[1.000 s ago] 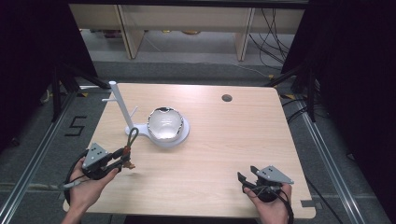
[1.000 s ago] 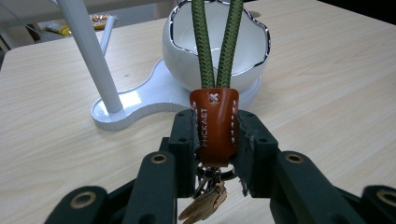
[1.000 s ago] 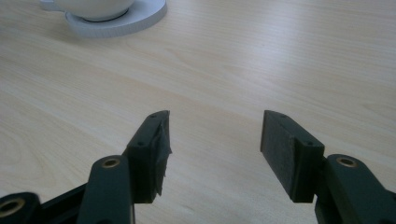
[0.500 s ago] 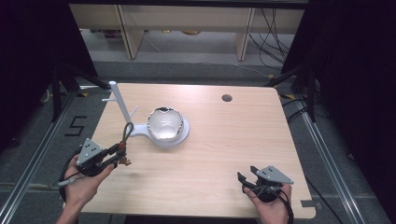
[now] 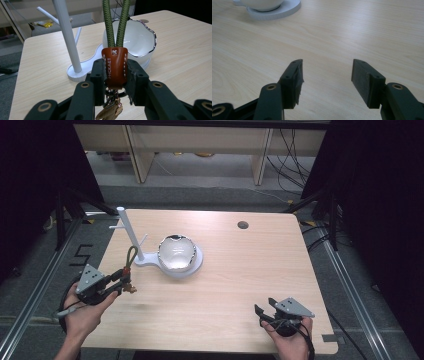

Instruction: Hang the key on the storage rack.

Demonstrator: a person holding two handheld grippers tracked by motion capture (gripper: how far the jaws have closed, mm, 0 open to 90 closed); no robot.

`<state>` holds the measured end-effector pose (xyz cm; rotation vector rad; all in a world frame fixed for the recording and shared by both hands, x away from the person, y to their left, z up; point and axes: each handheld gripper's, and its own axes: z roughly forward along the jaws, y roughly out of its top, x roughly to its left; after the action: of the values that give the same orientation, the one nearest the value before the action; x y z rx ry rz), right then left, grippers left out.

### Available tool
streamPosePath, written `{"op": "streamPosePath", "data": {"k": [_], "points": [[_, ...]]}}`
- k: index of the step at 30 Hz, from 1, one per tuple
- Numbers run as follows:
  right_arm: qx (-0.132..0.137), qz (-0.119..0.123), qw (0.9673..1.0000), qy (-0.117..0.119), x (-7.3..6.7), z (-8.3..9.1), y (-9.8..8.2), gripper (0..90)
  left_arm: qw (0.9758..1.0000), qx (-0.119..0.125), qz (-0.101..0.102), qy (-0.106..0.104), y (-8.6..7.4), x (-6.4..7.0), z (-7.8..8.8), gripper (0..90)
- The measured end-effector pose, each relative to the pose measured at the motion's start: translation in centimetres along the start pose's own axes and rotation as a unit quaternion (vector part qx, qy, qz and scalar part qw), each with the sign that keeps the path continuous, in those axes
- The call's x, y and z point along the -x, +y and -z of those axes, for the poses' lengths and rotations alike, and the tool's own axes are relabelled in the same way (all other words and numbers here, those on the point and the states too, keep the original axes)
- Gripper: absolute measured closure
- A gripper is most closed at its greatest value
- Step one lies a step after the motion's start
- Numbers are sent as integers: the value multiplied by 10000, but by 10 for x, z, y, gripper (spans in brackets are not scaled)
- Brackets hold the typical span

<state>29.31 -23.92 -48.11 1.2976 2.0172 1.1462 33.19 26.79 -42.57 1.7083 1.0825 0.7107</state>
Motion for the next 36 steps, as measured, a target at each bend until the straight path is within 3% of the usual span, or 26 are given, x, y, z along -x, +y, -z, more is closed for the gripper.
{"op": "streamPosePath", "data": {"k": [12, 18, 21, 22, 23, 36], "points": [[39, -61, 9999, 90, 0, -2, -1, 433, 9999, 57, 4, 92, 5, -6, 2, 693], [2, 21, 10000, -8, 0, 0, 0, 433, 9999, 103, 59, 110, 8, -8, 3, 693], [-49, -141, 9999, 5, -2, 0, 0, 433, 9998, 88, 47, 157, 10, -10, 4, 693], [6, 24, 10000, 11, 1, -1, 0, 433, 9998, 128, 73, 146, 11, -10, 4, 693], [-39, -138, 9999, 5, -1, 0, 0, 434, 9998, 113, 58, 167, 11, -11, 4, 693], [-18, -56, 10000, 22, 0, -1, 0, 433, 9995, 171, 51, 252, 18, -16, 6, 693]]}}
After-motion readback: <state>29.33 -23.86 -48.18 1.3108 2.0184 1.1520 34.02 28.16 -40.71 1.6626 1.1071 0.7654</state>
